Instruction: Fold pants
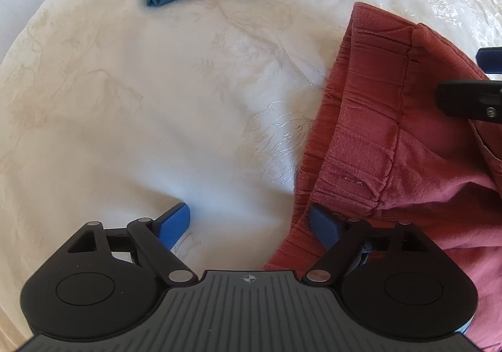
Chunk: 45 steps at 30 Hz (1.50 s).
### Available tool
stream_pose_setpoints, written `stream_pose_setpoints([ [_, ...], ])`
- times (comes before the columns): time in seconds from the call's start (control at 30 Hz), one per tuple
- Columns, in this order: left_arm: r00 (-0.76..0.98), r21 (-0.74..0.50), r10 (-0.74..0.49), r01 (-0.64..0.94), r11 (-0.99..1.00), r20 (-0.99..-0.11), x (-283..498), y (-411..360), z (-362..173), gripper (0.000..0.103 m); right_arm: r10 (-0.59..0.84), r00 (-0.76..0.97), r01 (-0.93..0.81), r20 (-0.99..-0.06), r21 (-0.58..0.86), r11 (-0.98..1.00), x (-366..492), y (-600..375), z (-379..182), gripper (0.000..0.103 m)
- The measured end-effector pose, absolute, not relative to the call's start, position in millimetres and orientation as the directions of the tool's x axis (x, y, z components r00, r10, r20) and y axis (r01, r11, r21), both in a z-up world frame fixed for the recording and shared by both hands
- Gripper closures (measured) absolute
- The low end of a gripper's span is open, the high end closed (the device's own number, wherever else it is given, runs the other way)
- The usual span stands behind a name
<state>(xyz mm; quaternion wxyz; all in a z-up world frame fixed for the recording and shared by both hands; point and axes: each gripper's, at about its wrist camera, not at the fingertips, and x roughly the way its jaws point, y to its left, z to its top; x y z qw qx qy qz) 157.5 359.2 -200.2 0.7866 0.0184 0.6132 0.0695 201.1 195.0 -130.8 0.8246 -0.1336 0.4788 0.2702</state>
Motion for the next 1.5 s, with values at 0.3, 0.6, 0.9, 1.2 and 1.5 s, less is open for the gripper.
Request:
stream_pose_setpoints([
  [0.3, 0.239, 0.102, 0.123, -0.1, 0.99, -0.963, 153.9, 362.7, -198.4, 0.019, 0.336, 0.324, -0.561, -0.884, 0.106, 0.821, 202.6, 185.4, -129.8, 0.088],
  [0.6, 0.298, 0.093, 0.183, -0.293, 0.952, -0.937, 129.1, 426.7, -151.9, 0.026, 0.508, 0.322, -0.576, -0.799, 0.26, 0.775, 126.1, 170.7, -50.9, 0.089],
  [0.9, 0.316, 0.165, 0.267, -0.314, 0.935, -0.911, 99.2, 452.1, -122.8, 0.026, 0.444, 0.118, -0.664, -0.888, 0.262, 0.701, 38.8, 222.5, -115.9, 0.088],
  [1.2, 0.401, 0.138, 0.2, -0.176, 0.975, -0.894, 78.8, 406.8, -103.0, 0.026, 0.436, 0.133, -0.617, -0.89, 0.271, 0.739, 43.8, 243.5, -144.6, 0.088],
  [1.5, 0.393, 0.1, 0.123, -0.077, 0.992, -0.911, 73.7, 365.1, -110.6, 0.026, 0.458, 0.184, -0.596, -0.87, 0.272, 0.756, 26.5, 239.8, -151.4, 0.069],
])
